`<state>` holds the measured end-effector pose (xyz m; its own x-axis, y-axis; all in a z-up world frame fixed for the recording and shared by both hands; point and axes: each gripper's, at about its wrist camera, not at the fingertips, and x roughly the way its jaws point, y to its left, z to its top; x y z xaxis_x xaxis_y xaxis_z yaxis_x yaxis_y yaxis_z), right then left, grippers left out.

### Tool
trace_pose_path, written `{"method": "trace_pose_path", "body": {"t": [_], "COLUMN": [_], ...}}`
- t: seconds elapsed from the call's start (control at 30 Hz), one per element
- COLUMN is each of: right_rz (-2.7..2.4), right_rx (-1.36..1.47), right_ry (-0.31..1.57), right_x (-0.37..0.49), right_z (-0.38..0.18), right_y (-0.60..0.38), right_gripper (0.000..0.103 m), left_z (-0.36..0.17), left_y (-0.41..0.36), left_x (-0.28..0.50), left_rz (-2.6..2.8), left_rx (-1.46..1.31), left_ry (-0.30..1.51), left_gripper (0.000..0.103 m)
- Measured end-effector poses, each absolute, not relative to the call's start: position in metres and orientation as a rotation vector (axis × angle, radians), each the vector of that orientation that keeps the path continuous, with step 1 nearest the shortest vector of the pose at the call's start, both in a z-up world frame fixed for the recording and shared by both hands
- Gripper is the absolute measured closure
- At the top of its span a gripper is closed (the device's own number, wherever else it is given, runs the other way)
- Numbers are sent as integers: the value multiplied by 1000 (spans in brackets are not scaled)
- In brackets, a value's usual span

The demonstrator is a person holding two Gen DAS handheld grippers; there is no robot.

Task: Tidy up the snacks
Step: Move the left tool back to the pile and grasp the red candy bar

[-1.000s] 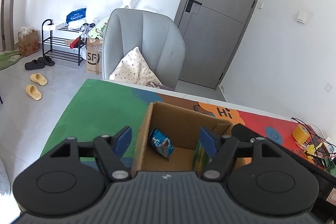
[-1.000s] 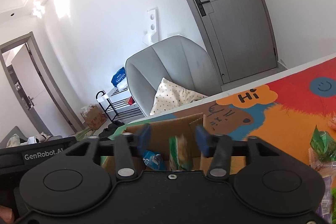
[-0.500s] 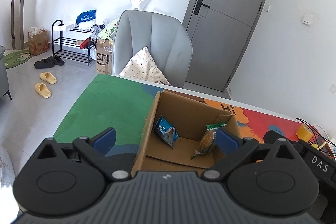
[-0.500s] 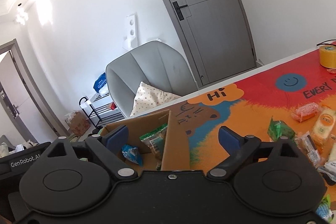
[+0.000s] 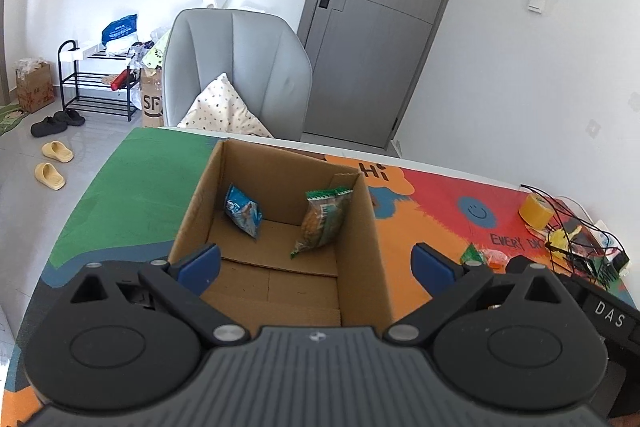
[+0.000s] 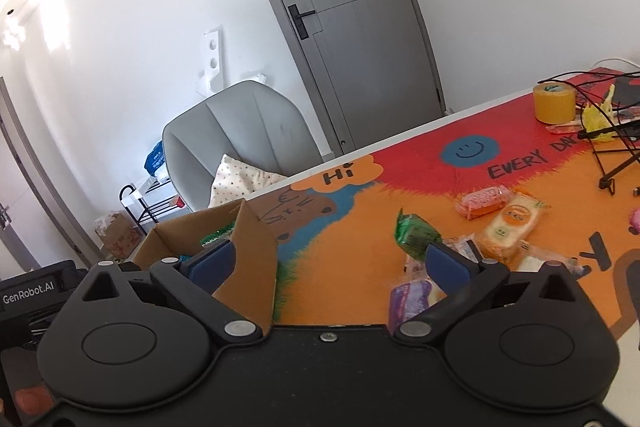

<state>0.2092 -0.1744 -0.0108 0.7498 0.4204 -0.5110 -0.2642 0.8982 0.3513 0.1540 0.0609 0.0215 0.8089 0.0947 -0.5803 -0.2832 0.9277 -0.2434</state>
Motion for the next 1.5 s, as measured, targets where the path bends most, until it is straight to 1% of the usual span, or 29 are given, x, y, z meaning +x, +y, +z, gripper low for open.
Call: {"method": "trace_pose_path", "body": {"t": [0.63,0.77,0.8,0.83,0.87,0.97,1.03,1.07,1.13,1.2,1.23,1.27,1.3,1.33,1.4,1.5], "right_rz": [239,236,237,241,245,251,259,260,263,264,263,266,270,271,272,295], "right_rx": [295,294,296,296,296,302,300,300,306,309,308,308,309,309,293,289], "right_ry": [661,674,679,684,692,716,732,741,756,770,777,783,789,797,809,833], "right_x": [190,186,186,185,184,182,181,180,181,183,184,185,186,187,190,194], "right_z": [-27,-33,-35,-38,-41,-49,-54,-58,-64,-71,-75,-78,-81,-84,-89,-95], "right_y": [-253,-260,-261,-262,-263,-265,-266,-267,-269,-271,-271,-271,-271,-271,-268,-265], "right_gripper": [1,3,7,12,14,19,24,25,29,32,36,38,39,41,42,42], "left_z": [10,8,7,5,3,-5,-10,-13,-18,-23,-27,-30,-34,-37,-42,-50], "left_y": [-4,-24,-29,-34,-38,-48,-54,-55,-59,-64,-66,-67,-67,-68,-69,-69], "left_x": [151,148,148,148,147,149,149,150,151,152,153,154,156,158,161,168], "left_rz": [46,10,-2,-9,-12,-36,-45,-42,-40,-33,-26,-21,-17,-11,2,26], "left_rx": [-257,-221,-214,-206,-199,-187,-183,-182,-175,-152,-147,-149,-155,-161,-160,-164], "left_ry": [661,665,668,670,673,697,712,718,722,719,722,730,738,744,749,765], "left_gripper": [4,5,5,8,9,17,24,25,33,35,38,40,44,47,50,52]}}
